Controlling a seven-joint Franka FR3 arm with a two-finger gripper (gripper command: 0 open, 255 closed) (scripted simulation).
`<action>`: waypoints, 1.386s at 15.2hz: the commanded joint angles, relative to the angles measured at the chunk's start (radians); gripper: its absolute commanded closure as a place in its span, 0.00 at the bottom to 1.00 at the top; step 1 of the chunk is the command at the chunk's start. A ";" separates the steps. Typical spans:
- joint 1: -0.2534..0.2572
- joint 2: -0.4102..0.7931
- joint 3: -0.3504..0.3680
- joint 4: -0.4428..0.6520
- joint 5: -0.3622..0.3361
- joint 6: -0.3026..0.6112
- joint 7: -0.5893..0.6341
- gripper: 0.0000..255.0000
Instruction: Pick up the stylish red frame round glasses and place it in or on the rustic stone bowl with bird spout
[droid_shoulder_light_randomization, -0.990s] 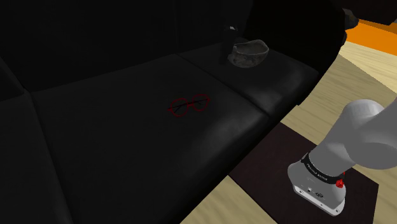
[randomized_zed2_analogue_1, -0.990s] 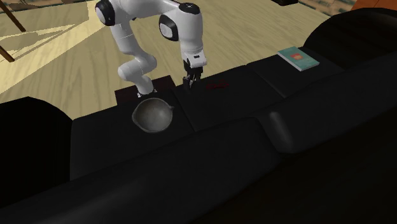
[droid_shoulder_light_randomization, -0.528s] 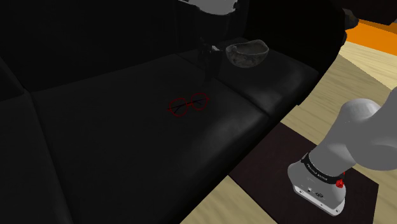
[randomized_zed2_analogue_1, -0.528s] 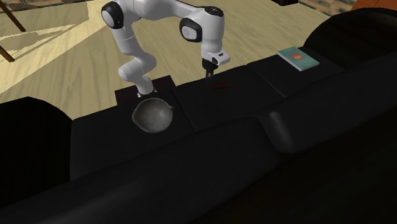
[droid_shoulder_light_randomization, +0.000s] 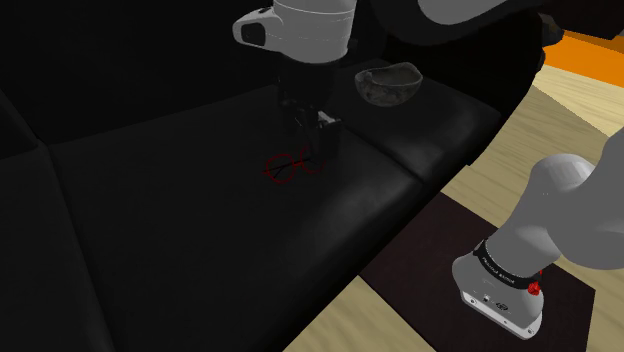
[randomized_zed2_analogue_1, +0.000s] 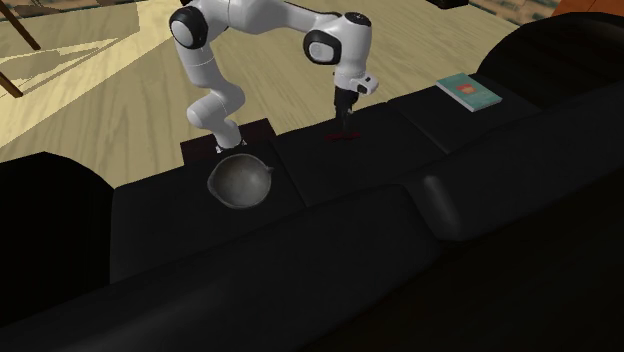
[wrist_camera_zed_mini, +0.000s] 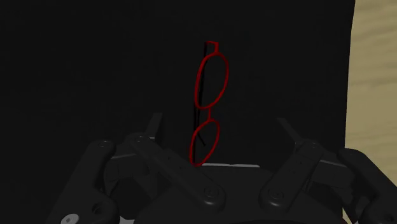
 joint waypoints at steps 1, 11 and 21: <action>0.003 0.004 0.004 -0.024 -0.002 0.028 -0.002 0.00; 0.003 0.009 0.003 -0.081 -0.004 0.089 -0.001 0.00; 0.003 0.009 0.003 -0.081 -0.004 0.088 -0.001 1.00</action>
